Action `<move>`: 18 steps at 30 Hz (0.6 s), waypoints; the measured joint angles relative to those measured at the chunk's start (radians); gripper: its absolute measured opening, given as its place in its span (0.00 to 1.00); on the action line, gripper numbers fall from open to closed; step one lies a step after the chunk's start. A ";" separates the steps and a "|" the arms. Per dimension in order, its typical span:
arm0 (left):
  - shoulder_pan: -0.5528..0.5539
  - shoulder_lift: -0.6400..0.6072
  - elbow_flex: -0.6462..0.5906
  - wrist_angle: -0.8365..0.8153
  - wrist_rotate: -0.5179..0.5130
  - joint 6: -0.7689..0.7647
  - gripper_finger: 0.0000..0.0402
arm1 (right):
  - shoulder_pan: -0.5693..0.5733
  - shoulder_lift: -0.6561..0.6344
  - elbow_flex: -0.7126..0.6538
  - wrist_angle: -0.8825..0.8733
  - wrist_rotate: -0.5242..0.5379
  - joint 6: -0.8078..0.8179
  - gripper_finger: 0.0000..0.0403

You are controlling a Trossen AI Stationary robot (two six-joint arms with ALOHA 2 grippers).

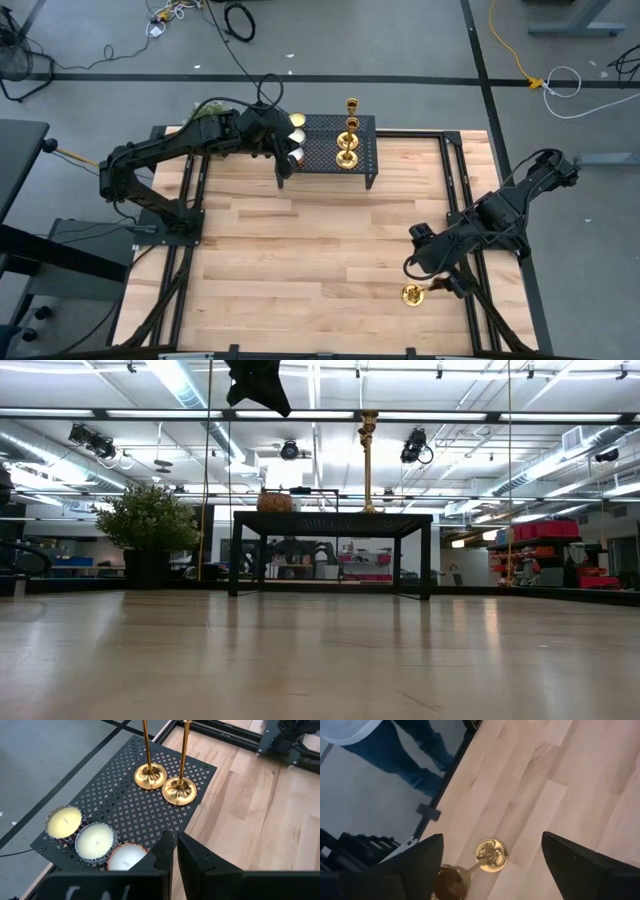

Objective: Pick & Place candle stick holders
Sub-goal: Put the gold candle holder on the shelf aligned with the other gold candle holders

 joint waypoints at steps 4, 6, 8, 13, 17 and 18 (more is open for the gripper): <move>0.000 0.000 0.000 0.000 0.000 0.001 0.07 | 0.000 0.000 0.000 -0.010 -0.055 0.003 0.84; 0.000 0.000 0.000 0.000 -0.004 0.002 0.07 | 0.000 0.000 0.000 -0.012 -0.072 0.003 0.84; 0.000 0.000 0.000 0.000 -0.013 0.002 0.07 | 0.000 0.000 0.000 -0.016 -0.094 0.002 0.84; 0.000 0.000 0.000 0.000 -0.026 0.002 0.07 | 0.009 0.000 0.000 -0.020 -0.121 -0.001 0.84; 0.000 0.000 0.000 0.000 -0.026 0.002 0.07 | 0.030 0.004 0.000 -0.020 -0.116 -0.013 0.84; 0.000 0.000 0.000 0.000 -0.027 0.002 0.07 | 0.036 0.007 0.000 -0.020 -0.116 -0.018 0.84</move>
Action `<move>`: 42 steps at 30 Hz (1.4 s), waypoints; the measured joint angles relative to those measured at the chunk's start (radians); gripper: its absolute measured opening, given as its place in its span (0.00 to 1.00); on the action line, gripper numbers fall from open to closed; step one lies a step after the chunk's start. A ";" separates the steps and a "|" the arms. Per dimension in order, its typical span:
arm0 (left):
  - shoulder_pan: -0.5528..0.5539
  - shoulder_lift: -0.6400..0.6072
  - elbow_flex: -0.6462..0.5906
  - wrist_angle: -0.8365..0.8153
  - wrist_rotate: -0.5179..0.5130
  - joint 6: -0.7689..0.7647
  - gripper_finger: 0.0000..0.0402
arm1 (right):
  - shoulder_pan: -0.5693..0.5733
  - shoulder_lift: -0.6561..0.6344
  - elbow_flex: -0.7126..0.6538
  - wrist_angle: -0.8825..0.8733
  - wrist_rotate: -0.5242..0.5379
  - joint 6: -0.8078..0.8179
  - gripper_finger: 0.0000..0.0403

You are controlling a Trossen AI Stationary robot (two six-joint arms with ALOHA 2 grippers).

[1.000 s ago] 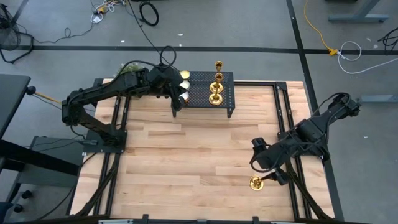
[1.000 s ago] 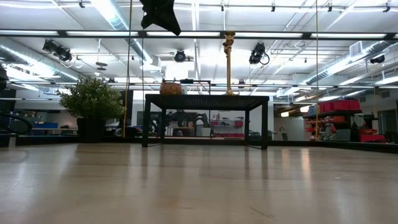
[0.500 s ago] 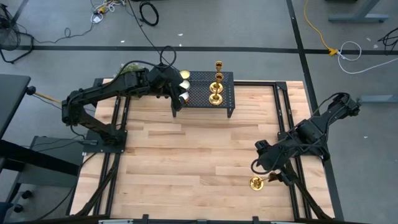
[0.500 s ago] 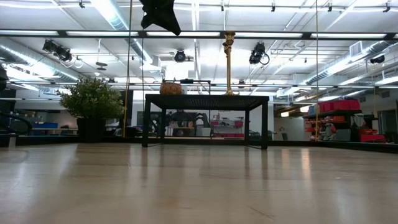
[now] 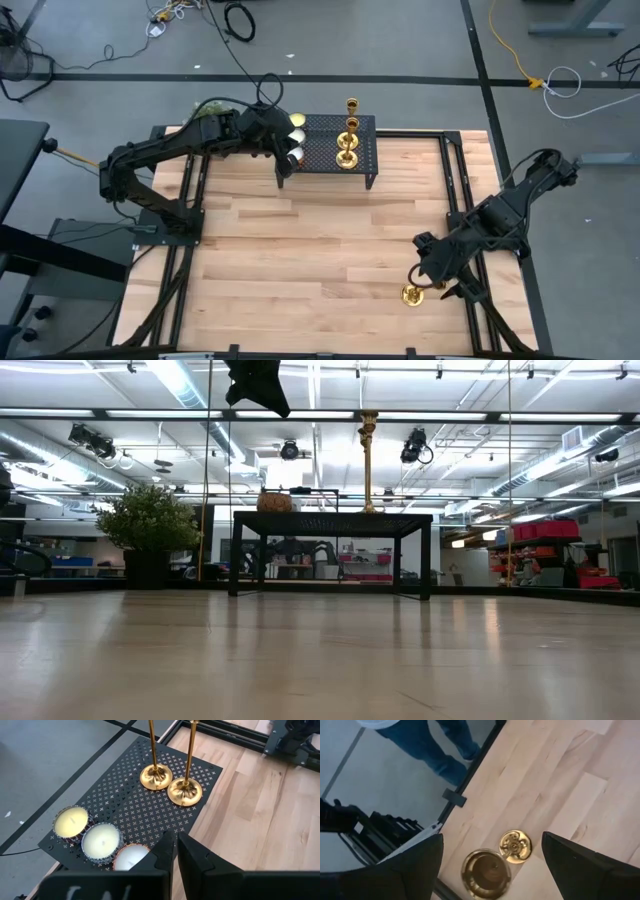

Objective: Pick & Place candle stick holders
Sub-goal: Put the gold candle holder on the shelf aligned with the other gold candle holders

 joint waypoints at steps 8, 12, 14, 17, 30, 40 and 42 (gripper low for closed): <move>0.000 0.000 0.000 0.000 0.000 0.000 0.07 | 0.038 0.041 0.000 -0.018 0.015 -0.011 0.83; 0.000 0.000 0.000 0.000 0.000 0.000 0.07 | 0.040 0.045 0.000 -0.018 0.037 -0.004 0.78; 0.000 0.000 0.000 0.000 0.000 0.000 0.07 | 0.040 0.045 0.000 -0.018 0.037 -0.004 0.75; 0.000 0.000 0.000 0.000 0.000 0.000 0.07 | 0.040 0.045 0.000 -0.019 0.037 -0.004 0.70; 0.000 0.000 0.000 0.000 -0.015 -0.001 0.07 | 0.040 0.045 0.000 -0.019 0.037 -0.004 0.49; 0.000 0.000 0.000 0.000 -0.015 -0.001 0.07 | 0.040 0.044 0.000 -0.018 0.033 -0.004 0.32; 0.000 0.000 0.000 0.000 -0.015 -0.001 0.07 | 0.040 0.044 0.000 -0.018 0.033 -0.004 0.31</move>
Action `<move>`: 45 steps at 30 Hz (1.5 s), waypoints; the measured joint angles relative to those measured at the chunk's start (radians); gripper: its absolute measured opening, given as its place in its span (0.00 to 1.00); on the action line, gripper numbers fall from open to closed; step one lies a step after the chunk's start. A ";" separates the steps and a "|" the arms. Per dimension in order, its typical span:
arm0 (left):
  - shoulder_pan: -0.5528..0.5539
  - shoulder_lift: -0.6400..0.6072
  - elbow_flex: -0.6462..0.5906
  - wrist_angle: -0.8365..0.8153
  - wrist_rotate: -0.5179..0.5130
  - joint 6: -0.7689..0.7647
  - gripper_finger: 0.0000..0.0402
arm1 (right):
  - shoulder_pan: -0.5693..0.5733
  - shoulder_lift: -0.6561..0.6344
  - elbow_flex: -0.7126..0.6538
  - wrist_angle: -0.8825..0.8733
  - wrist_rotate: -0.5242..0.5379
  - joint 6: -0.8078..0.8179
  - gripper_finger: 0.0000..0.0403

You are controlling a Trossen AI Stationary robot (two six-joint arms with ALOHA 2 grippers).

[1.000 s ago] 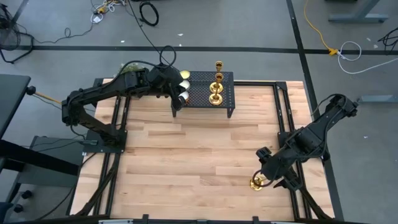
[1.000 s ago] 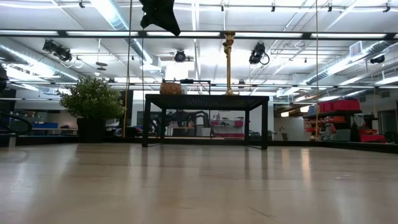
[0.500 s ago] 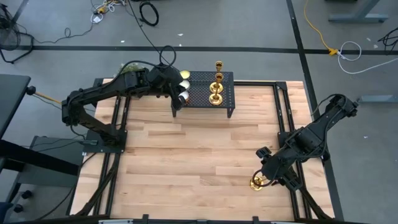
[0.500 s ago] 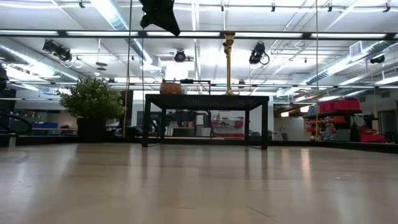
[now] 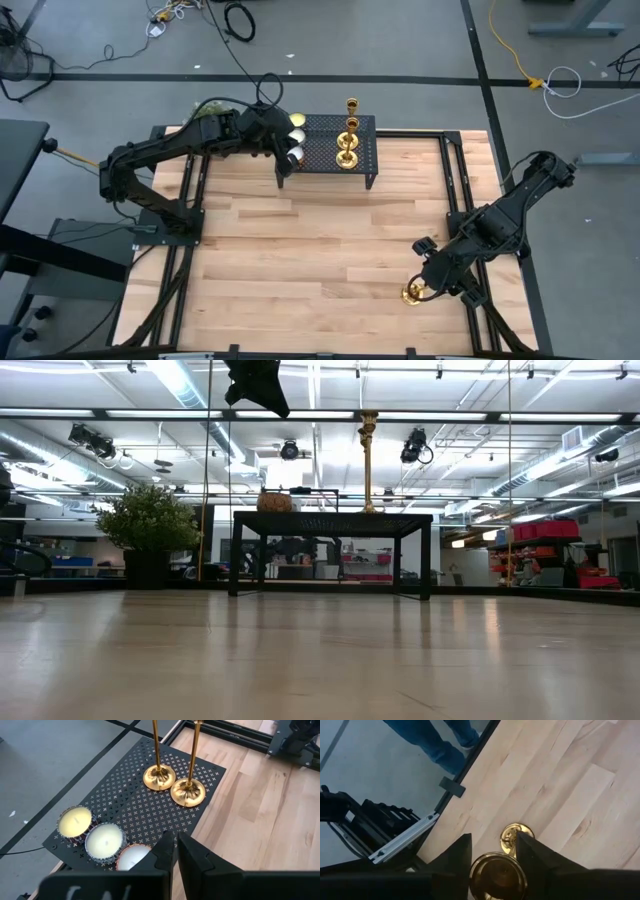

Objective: Pick & Place candle stick holders
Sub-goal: Put the gold candle holder on the shelf aligned with the other gold candle holders

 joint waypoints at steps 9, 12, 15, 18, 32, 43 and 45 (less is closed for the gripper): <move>0.000 0.000 0.000 0.000 0.000 0.000 0.07 | 0.000 0.000 0.000 -0.001 0.006 0.016 0.35; 0.000 0.000 0.000 0.000 0.000 0.000 0.07 | 0.000 0.000 0.000 0.000 0.002 0.021 0.31; 0.000 0.000 0.000 0.000 0.000 0.000 0.07 | 0.000 0.000 0.000 0.001 0.002 0.023 0.31; 0.000 0.000 0.000 0.000 0.000 0.000 0.07 | 0.000 0.000 0.000 0.001 0.002 0.023 0.32; 0.000 0.000 0.000 0.000 0.000 0.000 0.07 | -0.009 0.000 0.000 0.004 0.003 0.032 0.31; 0.000 0.000 0.000 0.014 0.000 0.000 0.07 | -0.060 0.000 0.000 0.008 0.028 0.079 0.31; 0.000 0.000 0.000 0.014 0.000 0.000 0.07 | -0.068 0.000 0.000 0.008 0.029 0.079 0.31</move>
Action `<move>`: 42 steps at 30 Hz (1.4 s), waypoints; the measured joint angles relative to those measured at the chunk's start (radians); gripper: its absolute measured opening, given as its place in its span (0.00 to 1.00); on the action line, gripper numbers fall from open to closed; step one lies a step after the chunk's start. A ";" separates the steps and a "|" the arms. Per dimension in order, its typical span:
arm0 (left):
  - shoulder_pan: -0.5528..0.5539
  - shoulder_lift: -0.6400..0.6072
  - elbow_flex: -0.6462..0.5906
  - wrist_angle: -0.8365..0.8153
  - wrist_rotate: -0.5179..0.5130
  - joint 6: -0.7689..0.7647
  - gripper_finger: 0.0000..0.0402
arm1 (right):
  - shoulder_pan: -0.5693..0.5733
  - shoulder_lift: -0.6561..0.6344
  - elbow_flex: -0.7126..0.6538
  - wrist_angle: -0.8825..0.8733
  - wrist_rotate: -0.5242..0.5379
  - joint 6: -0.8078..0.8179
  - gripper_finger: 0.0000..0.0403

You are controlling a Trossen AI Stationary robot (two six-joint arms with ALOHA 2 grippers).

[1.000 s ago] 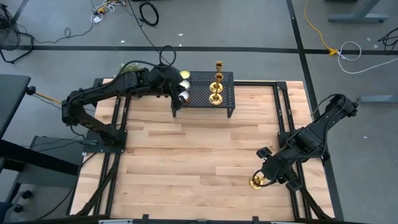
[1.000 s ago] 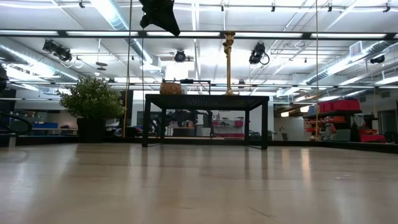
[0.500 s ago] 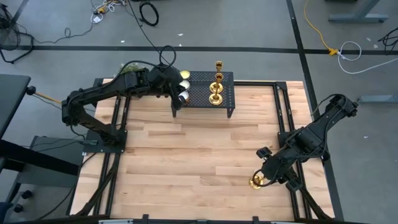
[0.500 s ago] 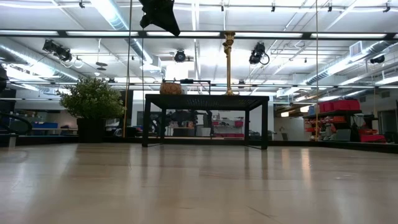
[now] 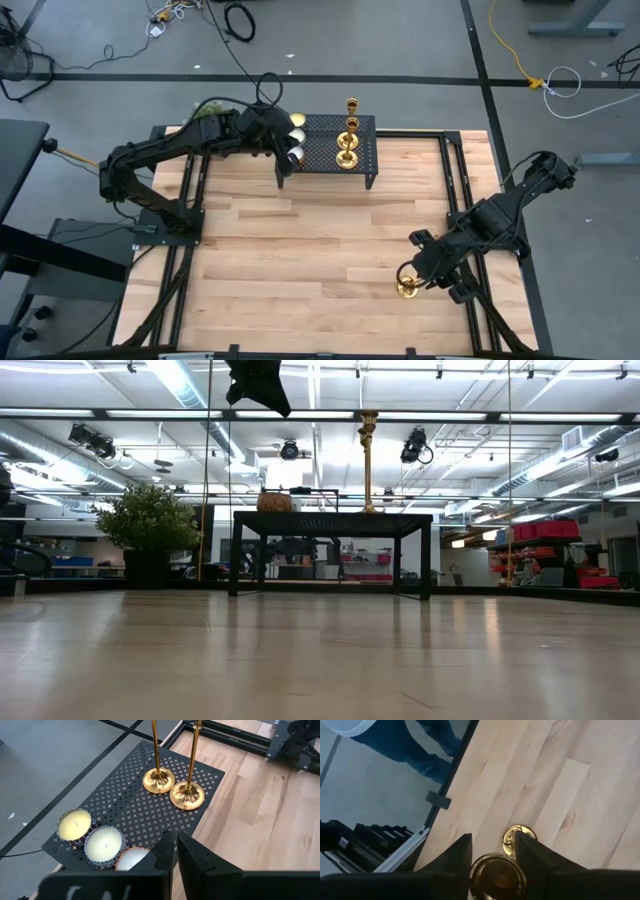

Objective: Pick & Place candle stick holders
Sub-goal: Put the gold candle holder on the shelf aligned with the other gold candle holders

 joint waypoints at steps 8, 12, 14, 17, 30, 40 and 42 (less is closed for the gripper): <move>0.000 0.000 0.000 0.001 0.000 0.000 0.07 | -0.028 0.000 0.000 0.000 0.000 0.000 0.31; 0.000 0.000 0.000 0.001 0.000 0.000 0.07 | -0.042 -0.001 0.000 0.000 0.000 0.000 0.31; 0.000 0.000 0.000 0.001 0.000 0.000 0.07 | -0.049 -0.001 0.000 0.000 0.000 0.000 0.31; 0.000 0.000 0.000 0.001 0.000 0.000 0.07 | -0.056 -0.001 0.000 0.000 0.001 0.000 0.31; 0.000 0.000 0.000 0.004 0.000 -0.001 0.07 | -0.060 -0.001 0.000 0.001 0.020 -0.006 0.31; 0.000 0.000 0.000 0.045 0.000 -0.001 0.07 | -0.091 -0.011 0.000 -0.003 0.027 0.021 0.31; 0.000 0.000 0.000 0.045 0.000 -0.002 0.07 | -0.100 -0.021 0.000 -0.003 0.027 0.023 0.31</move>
